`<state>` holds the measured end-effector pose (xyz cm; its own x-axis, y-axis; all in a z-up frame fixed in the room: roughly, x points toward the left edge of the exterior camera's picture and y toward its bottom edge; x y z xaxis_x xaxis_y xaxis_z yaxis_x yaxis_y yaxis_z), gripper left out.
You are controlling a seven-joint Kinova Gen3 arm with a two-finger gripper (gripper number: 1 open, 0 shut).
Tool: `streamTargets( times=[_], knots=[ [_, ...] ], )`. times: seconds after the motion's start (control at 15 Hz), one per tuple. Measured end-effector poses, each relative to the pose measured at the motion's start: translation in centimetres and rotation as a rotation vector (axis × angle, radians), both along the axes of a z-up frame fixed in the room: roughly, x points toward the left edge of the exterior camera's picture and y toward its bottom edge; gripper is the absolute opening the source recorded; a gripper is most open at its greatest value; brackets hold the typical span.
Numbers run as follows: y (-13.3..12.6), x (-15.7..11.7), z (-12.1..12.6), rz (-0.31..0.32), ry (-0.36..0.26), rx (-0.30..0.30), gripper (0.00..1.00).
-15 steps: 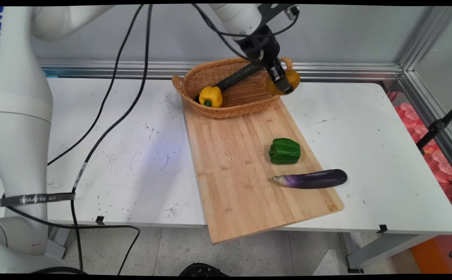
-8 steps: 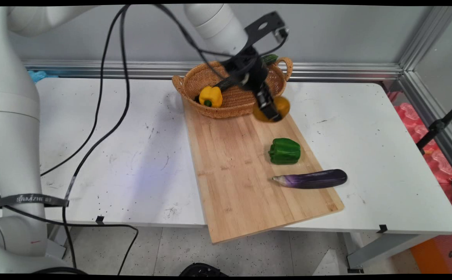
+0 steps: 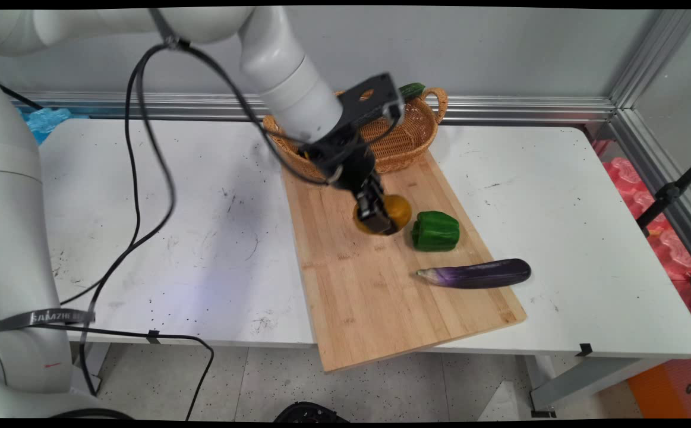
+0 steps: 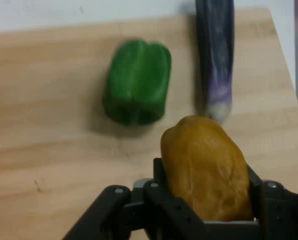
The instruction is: Place the picked object on the cutting board
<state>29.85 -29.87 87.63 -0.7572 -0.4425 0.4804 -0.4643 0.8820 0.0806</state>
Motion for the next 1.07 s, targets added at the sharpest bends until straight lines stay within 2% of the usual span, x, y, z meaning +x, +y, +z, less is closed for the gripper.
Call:
streamTargets(
  times=[0.47,1.07],
  knots=[
    [2.2,1.3,-4.3,-0.010,-0.025,-0.015,0.00],
    [2.2,1.3,-8.5,0.025,-0.013,-0.034,0.00]
  ],
)
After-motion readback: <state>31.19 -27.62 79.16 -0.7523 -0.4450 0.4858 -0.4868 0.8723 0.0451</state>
